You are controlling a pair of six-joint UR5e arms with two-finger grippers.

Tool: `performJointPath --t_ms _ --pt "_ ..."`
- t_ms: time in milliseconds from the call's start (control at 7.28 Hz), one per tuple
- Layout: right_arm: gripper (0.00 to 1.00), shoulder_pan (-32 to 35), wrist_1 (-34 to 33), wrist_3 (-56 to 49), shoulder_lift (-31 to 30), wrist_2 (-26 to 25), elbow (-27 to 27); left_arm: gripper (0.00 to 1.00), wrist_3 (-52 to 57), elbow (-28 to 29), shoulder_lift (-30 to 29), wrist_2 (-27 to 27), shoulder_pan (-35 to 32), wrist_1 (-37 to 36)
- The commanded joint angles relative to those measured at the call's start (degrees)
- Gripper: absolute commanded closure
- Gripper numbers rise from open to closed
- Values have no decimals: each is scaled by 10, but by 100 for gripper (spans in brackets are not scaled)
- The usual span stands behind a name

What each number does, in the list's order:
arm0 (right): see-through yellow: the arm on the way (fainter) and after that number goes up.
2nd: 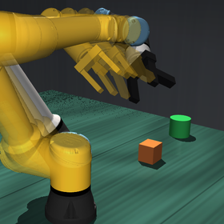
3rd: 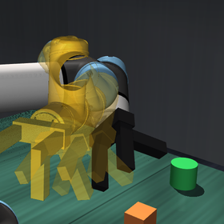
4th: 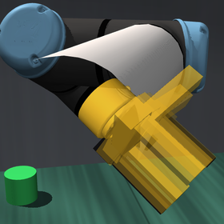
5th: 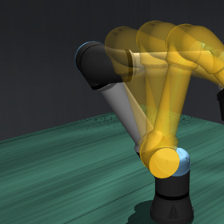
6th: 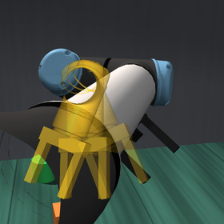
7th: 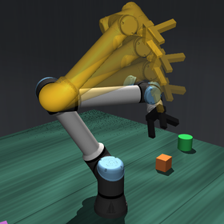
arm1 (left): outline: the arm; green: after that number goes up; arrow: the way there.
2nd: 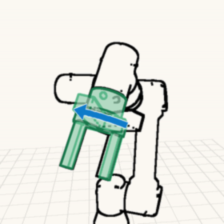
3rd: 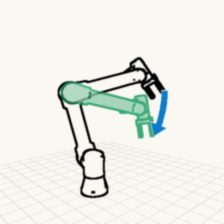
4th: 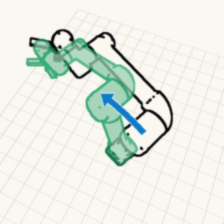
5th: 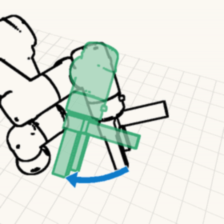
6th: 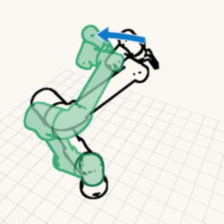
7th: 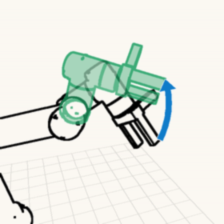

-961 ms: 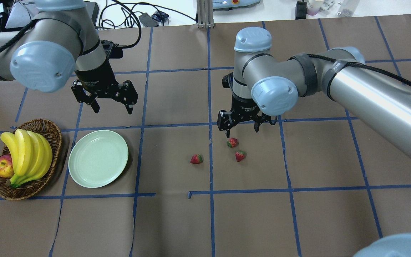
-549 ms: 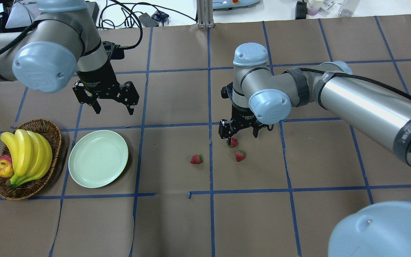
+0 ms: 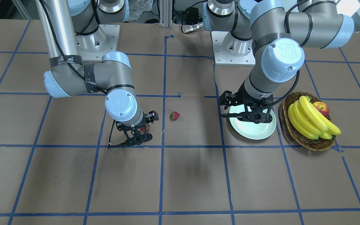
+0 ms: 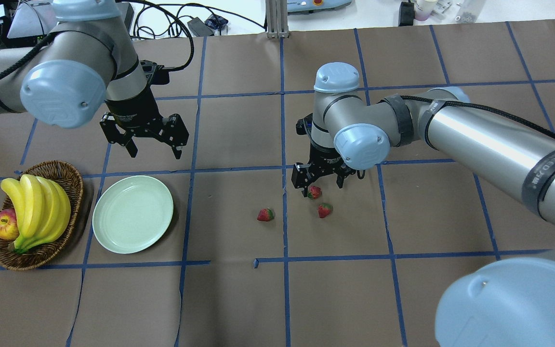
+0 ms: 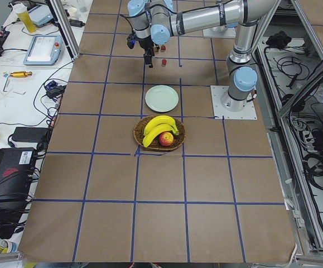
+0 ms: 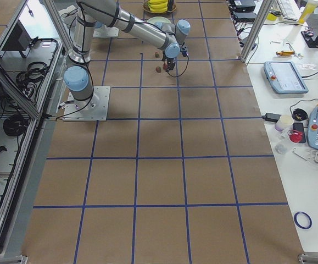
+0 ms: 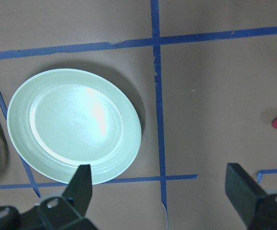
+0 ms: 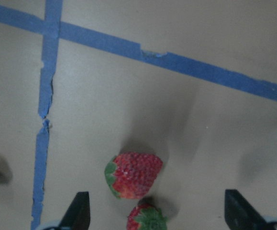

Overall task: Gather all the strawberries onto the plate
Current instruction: 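Grasp a second strawberry with the right gripper and lift it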

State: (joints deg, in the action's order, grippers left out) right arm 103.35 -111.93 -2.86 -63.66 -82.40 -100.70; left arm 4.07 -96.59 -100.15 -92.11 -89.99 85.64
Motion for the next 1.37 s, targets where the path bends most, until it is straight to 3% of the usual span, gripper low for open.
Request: performJointPath --t_ms 0,137,275,412,549,961,1236 --pt "1 0 -8 16 6 19 -1 0 2 -3 0 -1 1 0" --pt "11 1 -8 17 15 19 -1 0 3 -3 1 -1 1 0" --pt "29 1 -8 13 15 18 -1 0 2 -3 1 -1 0 0" --pt "70 1 -7 20 14 18 -1 0 -2 -4 3 0 1 0" --pt "96 0 -4 22 14 18 -1 0 -6 -4 2 0 0 0" --pt "100 0 -7 40 9 18 8 0 -1 -3 6 0 -1 -1" --pt "100 4 9 30 -11 19 63 0 2 3 7 -3 3 -1"
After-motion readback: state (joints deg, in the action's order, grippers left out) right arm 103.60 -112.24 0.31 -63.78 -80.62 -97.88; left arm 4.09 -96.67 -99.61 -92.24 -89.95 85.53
